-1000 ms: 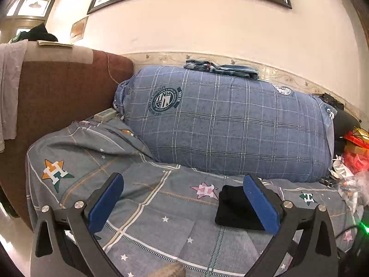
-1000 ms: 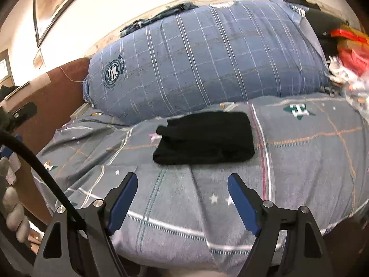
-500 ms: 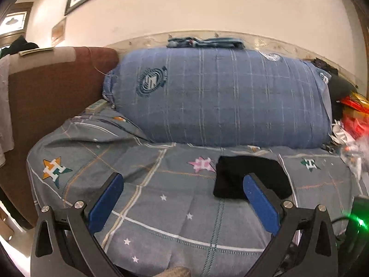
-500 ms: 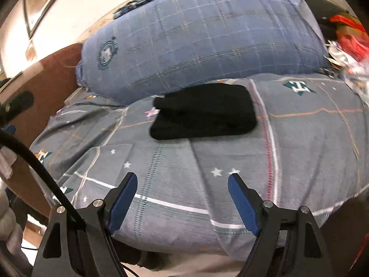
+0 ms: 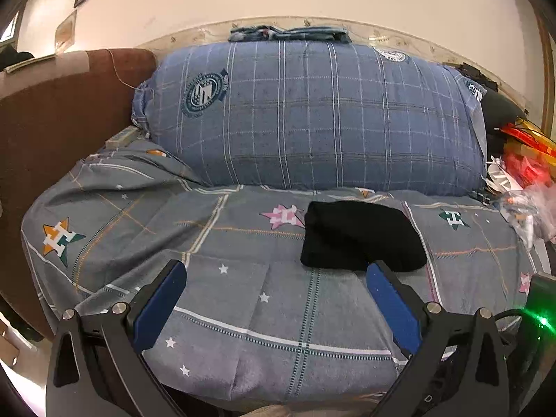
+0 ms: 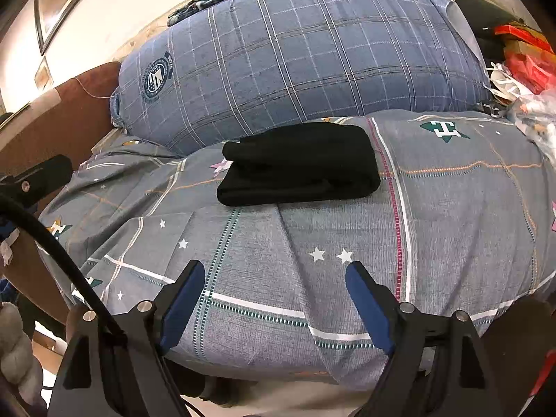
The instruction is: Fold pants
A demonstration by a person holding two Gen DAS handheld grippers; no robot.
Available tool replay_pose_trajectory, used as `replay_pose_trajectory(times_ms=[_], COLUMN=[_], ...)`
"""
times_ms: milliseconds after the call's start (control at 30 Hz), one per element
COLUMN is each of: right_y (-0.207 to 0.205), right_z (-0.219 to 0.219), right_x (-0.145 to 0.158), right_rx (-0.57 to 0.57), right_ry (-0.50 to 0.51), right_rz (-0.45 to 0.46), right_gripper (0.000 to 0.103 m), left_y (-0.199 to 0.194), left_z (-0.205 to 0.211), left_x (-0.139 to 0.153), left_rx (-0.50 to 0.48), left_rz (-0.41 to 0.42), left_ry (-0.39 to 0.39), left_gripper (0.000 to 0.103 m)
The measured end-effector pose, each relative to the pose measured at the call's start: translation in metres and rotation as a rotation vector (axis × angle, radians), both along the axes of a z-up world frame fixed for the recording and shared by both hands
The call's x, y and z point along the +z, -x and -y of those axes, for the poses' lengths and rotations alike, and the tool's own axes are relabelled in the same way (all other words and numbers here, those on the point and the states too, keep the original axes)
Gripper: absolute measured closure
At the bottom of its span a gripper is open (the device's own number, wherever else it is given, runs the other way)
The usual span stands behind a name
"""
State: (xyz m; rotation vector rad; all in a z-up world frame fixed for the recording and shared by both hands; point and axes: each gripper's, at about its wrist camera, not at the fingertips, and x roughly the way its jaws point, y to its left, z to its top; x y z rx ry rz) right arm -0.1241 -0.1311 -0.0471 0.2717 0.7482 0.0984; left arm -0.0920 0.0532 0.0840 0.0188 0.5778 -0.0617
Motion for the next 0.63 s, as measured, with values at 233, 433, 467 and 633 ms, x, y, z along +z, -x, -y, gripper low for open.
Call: replay_pose_trajectory(times_ms=[233, 433, 467, 633], right_y=[-0.001, -0.001, -0.001, -0.001], right_z=[0.001, 0.001, 0.001, 0.001], right_x=[0.000, 0.000, 0.000, -0.002], right_rx=[-0.007, -0.005, -0.005, 0.006], right_ry=[0.001, 0.005, 0.004, 0.000], right_rz=[-0.003, -0.002, -0.003, -0.009], right_gripper=[0.015, 0.015, 0.015, 0.014], left_y=[-0.005, -0.010, -0.010, -0.013], left_z=[0.002, 0.003, 0.004, 0.006], left_x=[-0.009, -0.018, -0.020, -0.030], left_rx=[-0.021, -0.050, -0.054, -0.094], left_rz=[-0.049, -0.106, -0.117, -0.178], left_ry=[0.009, 0.036, 0.040, 0.073], left_gripper=[0.000, 0.000, 0.000, 0.000])
